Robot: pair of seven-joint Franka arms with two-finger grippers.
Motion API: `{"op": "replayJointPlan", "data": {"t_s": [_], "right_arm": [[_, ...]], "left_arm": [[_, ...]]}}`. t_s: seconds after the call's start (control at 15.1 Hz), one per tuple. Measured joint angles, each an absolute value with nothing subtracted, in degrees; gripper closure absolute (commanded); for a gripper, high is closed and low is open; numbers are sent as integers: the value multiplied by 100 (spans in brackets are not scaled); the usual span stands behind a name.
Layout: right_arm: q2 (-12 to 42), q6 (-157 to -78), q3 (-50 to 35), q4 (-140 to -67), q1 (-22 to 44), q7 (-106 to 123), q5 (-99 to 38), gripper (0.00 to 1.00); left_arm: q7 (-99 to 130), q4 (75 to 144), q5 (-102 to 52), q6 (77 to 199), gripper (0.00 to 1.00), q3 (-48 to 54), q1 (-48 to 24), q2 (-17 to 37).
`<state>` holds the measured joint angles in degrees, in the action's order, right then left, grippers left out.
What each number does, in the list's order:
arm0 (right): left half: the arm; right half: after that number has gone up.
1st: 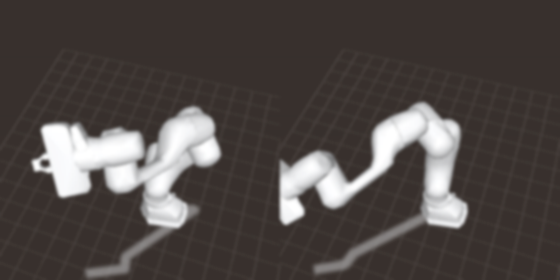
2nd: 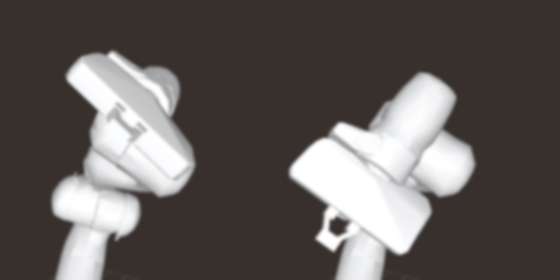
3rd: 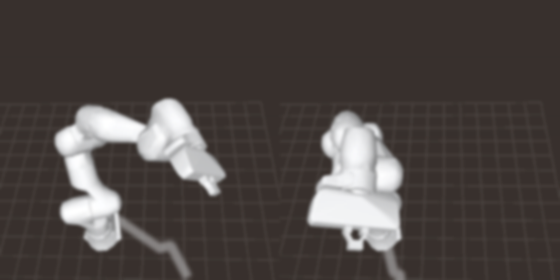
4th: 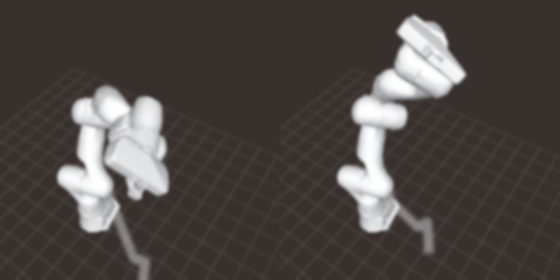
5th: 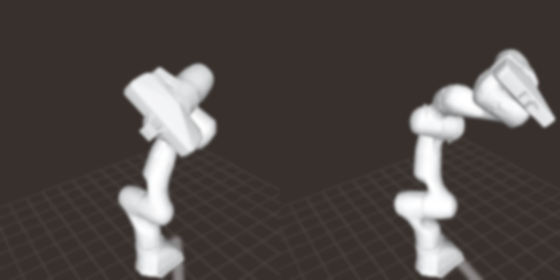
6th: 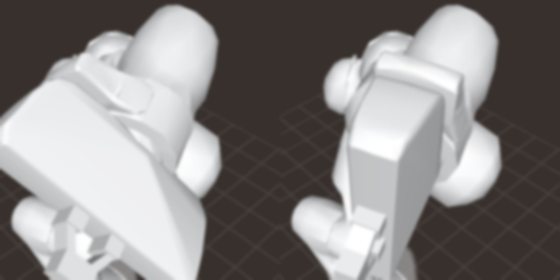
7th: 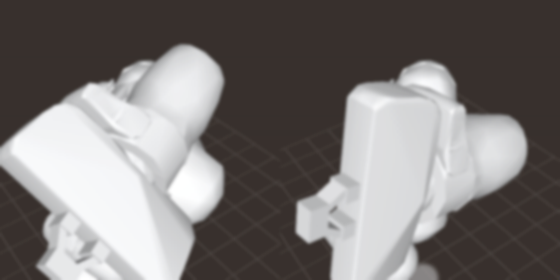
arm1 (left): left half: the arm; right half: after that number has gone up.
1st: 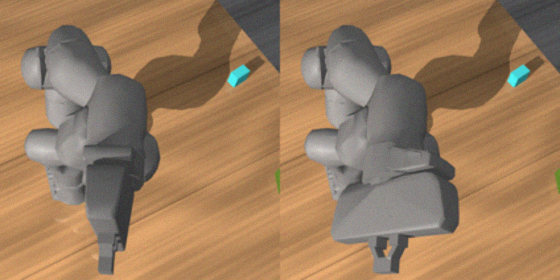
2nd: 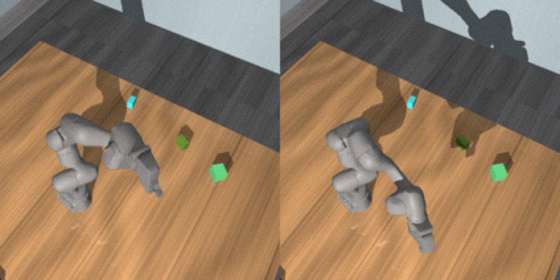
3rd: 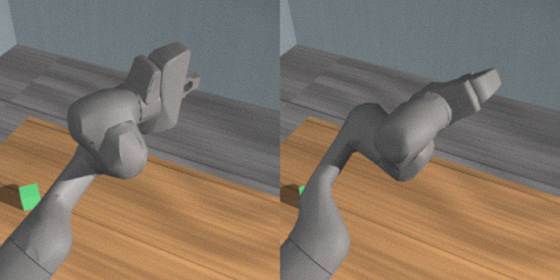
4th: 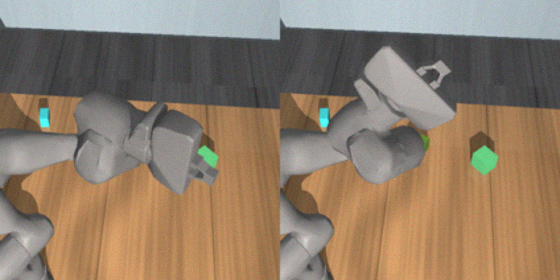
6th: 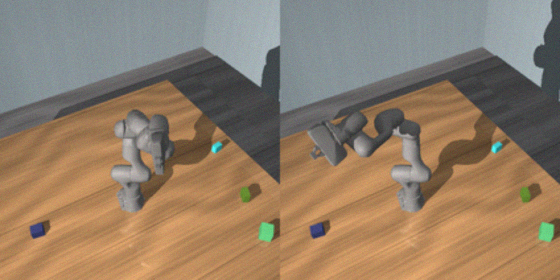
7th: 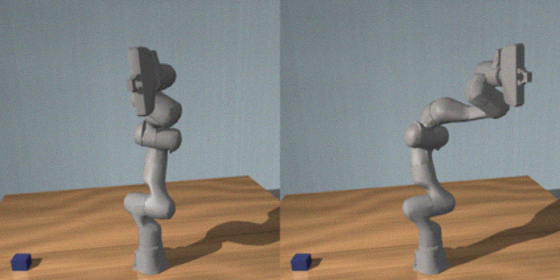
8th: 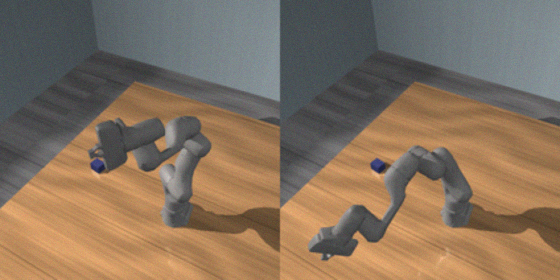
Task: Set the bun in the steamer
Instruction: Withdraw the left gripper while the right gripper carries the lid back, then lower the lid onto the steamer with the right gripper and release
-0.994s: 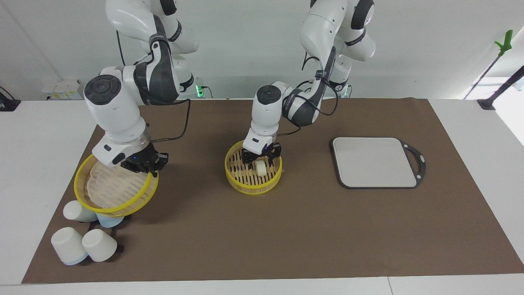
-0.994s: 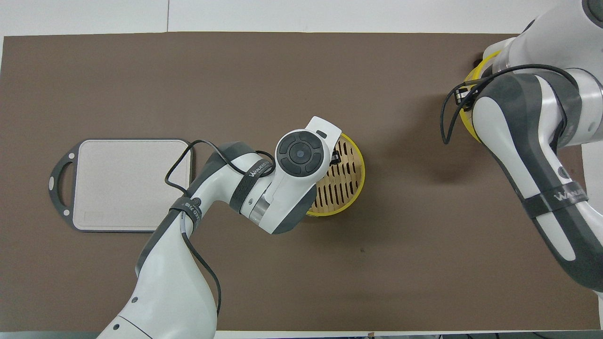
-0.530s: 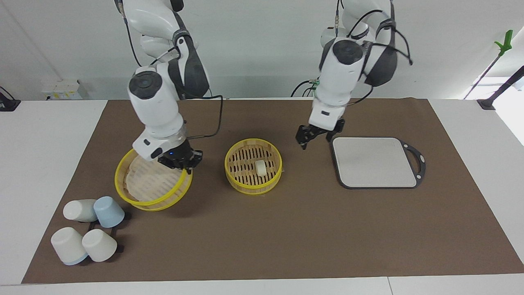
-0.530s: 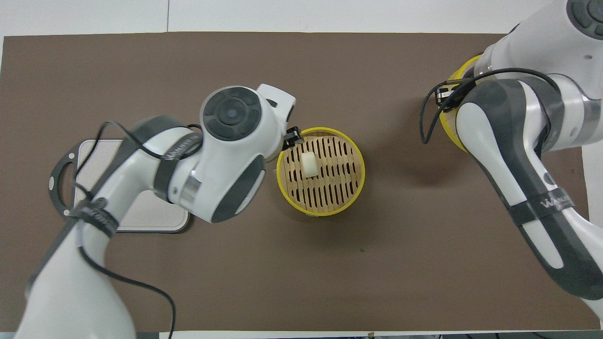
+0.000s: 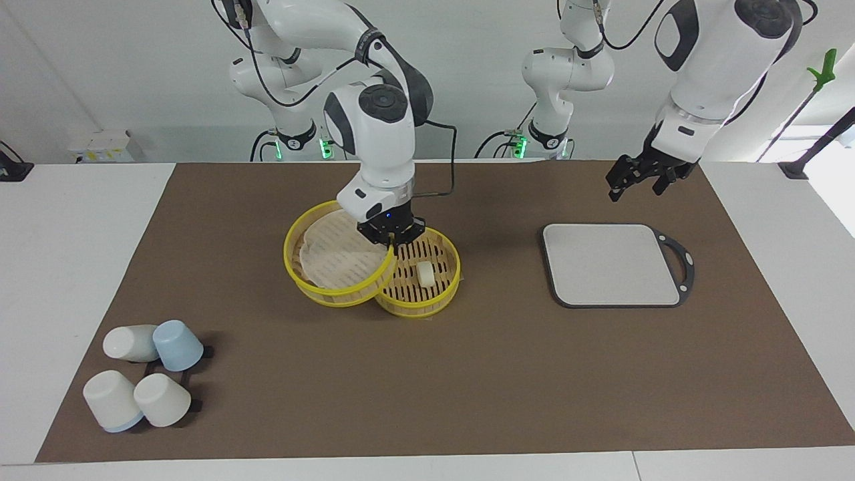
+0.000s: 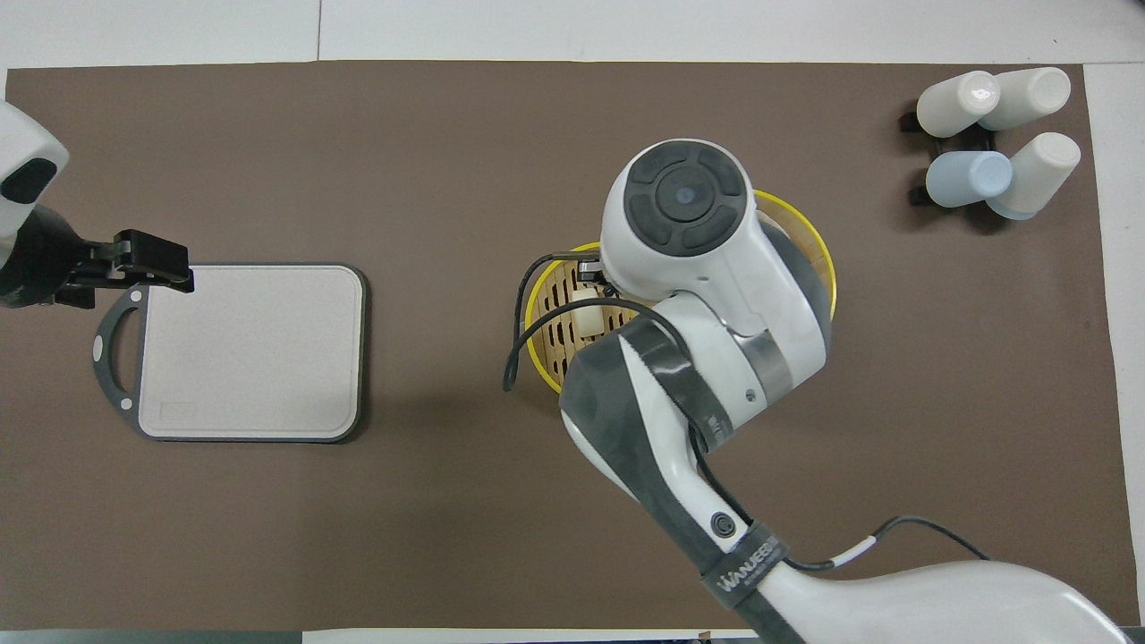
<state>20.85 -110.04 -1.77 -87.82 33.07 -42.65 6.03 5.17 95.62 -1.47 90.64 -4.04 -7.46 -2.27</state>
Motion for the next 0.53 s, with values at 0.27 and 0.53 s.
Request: {"op": "replayJointPlan", "data": {"t_s": [0.27, 0.53], "right_arm": [[2705, -11298, -172, -8396, 3718, -4792, 717, 100], [2859, -11512, -165, -8342, 3738, -4890, 717, 100]], "left_arm": [[367, 9563, -147, 8709, 0, -383, -658, -384], [361, 9563, -147, 8591, 0, -354, -662, -471]]}}
